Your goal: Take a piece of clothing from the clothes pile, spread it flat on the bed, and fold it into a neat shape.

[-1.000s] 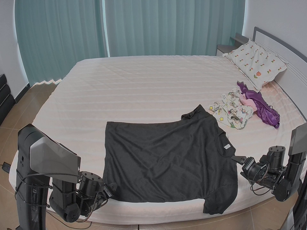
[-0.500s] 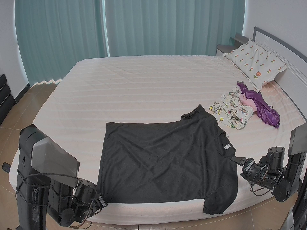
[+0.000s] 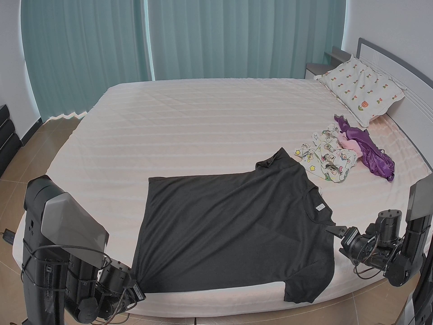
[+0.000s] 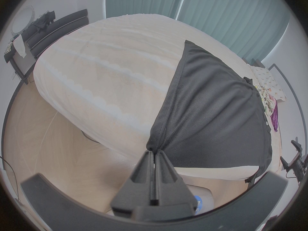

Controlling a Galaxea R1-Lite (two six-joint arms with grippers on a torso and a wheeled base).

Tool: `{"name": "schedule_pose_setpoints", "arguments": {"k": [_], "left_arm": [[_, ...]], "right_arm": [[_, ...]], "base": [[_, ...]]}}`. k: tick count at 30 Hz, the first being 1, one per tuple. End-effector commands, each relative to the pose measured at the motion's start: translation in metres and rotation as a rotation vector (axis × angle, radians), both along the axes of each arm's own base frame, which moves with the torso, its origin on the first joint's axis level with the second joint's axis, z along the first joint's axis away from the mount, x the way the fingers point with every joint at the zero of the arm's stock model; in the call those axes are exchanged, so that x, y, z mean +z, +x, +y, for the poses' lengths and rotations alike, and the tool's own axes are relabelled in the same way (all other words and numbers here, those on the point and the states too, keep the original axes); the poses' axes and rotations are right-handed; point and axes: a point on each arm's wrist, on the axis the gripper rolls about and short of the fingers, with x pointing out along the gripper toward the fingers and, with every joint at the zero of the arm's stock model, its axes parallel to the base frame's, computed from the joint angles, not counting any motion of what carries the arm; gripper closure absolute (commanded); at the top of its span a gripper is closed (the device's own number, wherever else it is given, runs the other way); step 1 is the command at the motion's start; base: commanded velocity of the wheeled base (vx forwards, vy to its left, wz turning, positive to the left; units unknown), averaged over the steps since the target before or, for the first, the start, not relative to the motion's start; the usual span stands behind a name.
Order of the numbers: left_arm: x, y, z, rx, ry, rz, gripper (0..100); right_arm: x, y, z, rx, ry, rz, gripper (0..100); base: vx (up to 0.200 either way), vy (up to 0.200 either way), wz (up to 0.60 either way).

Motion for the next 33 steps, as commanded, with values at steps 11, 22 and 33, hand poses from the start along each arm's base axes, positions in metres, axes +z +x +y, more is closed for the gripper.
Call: {"name": "schedule_pose_setpoints", "arguments": {"k": [11, 22, 33], "left_arm": [[0.000, -0.002, 0.001, 0.006, -0.009, 0.007, 0], [0.002, -0.003, -0.001, -0.029, -0.062, 0.021, 0], [0.003, 0.001, -0.002, -0.026, -0.081, -0.015, 0]], "right_arm": [[-0.033, -0.015, -0.028, 0.040, -0.195, 0.154, 0], [-0.057, -0.008, -0.043, 0.180, -0.151, 0.154, 0], [-0.065, 0.016, -0.027, 0.231, -0.174, 0.089, 0]], "base": [[0.000, 0.000, 0.00], [0.000, 0.000, 0.00], [0.000, 0.000, 0.00]]}}
